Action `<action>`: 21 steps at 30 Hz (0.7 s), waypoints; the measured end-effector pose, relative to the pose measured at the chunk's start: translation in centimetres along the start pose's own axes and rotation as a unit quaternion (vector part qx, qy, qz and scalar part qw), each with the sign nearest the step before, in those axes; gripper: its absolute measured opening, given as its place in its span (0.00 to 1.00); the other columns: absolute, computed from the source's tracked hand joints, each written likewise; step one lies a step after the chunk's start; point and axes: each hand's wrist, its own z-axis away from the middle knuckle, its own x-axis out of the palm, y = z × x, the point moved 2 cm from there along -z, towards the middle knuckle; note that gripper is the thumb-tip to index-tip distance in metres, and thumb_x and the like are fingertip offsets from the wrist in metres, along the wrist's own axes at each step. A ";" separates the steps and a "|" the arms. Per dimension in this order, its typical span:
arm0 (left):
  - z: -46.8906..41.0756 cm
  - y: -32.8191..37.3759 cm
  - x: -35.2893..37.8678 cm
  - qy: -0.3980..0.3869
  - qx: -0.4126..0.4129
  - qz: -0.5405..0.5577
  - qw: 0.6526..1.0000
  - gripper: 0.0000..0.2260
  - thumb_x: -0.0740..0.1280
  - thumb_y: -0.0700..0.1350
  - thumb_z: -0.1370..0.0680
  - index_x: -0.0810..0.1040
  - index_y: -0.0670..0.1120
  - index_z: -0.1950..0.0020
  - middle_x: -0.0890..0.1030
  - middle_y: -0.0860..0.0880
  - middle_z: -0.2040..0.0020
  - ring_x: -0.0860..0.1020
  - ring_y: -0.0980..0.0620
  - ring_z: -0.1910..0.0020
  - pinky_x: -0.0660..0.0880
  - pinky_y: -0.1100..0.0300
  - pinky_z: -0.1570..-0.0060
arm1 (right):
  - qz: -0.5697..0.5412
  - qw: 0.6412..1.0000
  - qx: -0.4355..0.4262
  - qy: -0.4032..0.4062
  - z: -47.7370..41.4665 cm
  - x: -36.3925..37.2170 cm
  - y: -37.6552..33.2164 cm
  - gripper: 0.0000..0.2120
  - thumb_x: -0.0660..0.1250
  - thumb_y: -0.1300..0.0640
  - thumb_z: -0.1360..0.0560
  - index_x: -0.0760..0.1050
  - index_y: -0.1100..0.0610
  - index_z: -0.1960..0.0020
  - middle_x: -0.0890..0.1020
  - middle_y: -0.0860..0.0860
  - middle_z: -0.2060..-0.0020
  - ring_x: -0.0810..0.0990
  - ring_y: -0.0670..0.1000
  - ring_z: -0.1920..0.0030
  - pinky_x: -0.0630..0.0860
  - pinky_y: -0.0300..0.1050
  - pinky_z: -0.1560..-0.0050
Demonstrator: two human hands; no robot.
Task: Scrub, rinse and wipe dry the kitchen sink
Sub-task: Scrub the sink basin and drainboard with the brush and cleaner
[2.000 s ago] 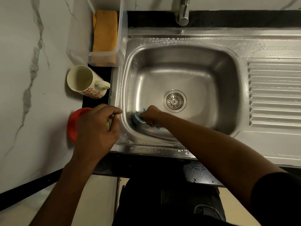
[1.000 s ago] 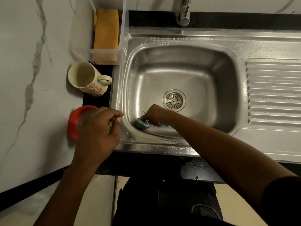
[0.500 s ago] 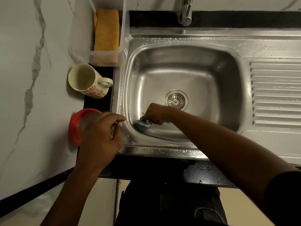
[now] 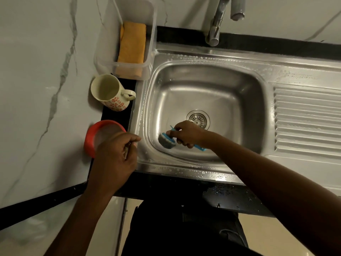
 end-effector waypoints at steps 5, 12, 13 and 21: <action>1.0 0.0 -1.8 0.046 -0.009 0.018 0.999 0.07 0.71 0.37 0.20 0.85 0.46 0.45 0.84 0.54 0.52 0.81 0.63 0.51 0.74 0.76 0.52 | -0.032 0.995 -0.077 0.059 3.9 -0.3 -4.9 0.16 0.70 0.43 0.19 0.80 0.57 0.45 0.82 0.53 0.67 0.75 0.49 0.72 0.72 0.42 0.73; 4.5 -0.7 -3.8 0.094 -0.057 0.033 0.993 0.05 0.73 0.43 0.21 0.83 0.49 0.46 0.82 0.61 0.56 0.82 0.62 0.54 0.76 0.74 0.54 | 0.140 0.951 -0.265 0.077 6.5 2.4 -13.2 0.10 0.72 0.47 0.21 0.77 0.50 0.45 0.84 0.47 0.61 0.78 0.42 0.68 0.72 0.37 0.66; 5.0 -1.1 -3.9 0.099 -0.063 0.031 0.993 0.03 0.73 0.43 0.20 0.83 0.49 0.48 0.82 0.59 0.57 0.82 0.61 0.55 0.77 0.72 0.55 | 0.165 0.941 -0.286 0.081 6.2 3.1 -14.0 0.10 0.72 0.47 0.21 0.78 0.50 0.43 0.84 0.47 0.58 0.79 0.42 0.64 0.73 0.37 0.64; 6.8 -2.1 -4.4 0.139 -0.082 0.034 0.986 0.04 0.71 0.44 0.20 0.81 0.47 0.54 0.80 0.55 0.61 0.80 0.53 0.61 0.78 0.62 0.60 | 0.410 0.814 -0.405 0.074 3.7 8.5 -18.0 0.19 0.67 0.47 0.20 0.76 0.48 0.31 0.83 0.48 0.42 0.81 0.52 0.46 0.77 0.49 0.52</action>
